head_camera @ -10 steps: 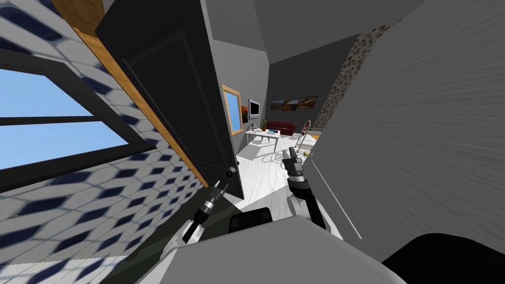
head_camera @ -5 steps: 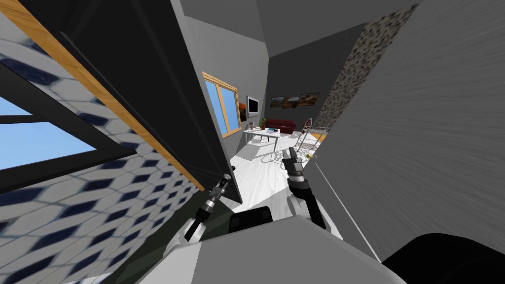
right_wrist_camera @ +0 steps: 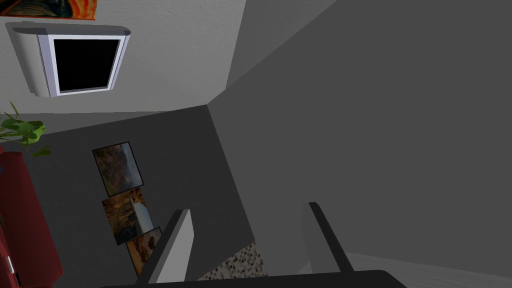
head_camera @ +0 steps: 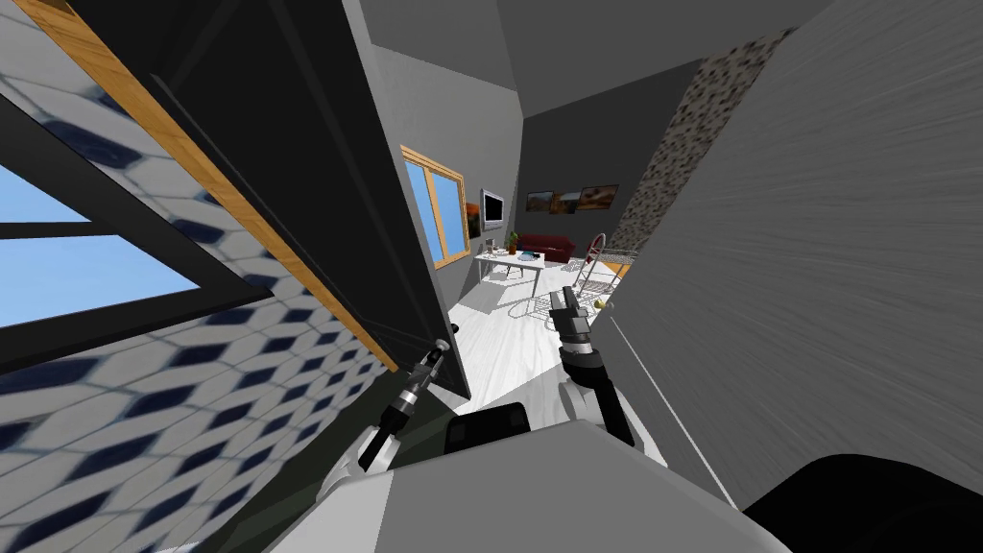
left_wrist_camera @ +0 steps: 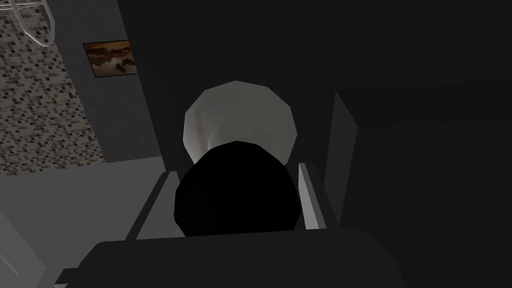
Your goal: Push the door open
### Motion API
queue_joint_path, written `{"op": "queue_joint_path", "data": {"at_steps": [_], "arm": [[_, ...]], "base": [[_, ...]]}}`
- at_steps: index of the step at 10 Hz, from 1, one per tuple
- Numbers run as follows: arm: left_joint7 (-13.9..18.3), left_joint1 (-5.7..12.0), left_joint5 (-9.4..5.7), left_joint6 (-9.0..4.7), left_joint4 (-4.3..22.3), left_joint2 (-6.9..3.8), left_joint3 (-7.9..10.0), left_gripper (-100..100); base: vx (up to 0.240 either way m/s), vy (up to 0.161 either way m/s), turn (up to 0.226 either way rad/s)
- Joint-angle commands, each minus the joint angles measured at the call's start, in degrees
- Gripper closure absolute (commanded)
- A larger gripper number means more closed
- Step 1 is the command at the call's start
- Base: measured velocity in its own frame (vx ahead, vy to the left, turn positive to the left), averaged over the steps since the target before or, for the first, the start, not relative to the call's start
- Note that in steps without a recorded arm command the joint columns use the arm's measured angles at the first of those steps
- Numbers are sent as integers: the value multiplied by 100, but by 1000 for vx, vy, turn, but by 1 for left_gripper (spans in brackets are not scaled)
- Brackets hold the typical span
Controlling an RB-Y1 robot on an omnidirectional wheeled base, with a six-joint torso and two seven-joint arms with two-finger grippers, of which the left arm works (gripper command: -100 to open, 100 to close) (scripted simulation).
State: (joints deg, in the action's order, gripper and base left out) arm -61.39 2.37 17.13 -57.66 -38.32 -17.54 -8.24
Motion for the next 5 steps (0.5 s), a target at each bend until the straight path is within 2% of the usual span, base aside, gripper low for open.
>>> {"op": "queue_joint_path", "data": {"at_steps": [1, 5], "arm": [[176, 7, -60, 7, 1, 18, 17, 100], [584, 24, -202, 24, 4, 60, 56, 100]], "base": [[10, 1, -36], [19, -1, -31]]}}
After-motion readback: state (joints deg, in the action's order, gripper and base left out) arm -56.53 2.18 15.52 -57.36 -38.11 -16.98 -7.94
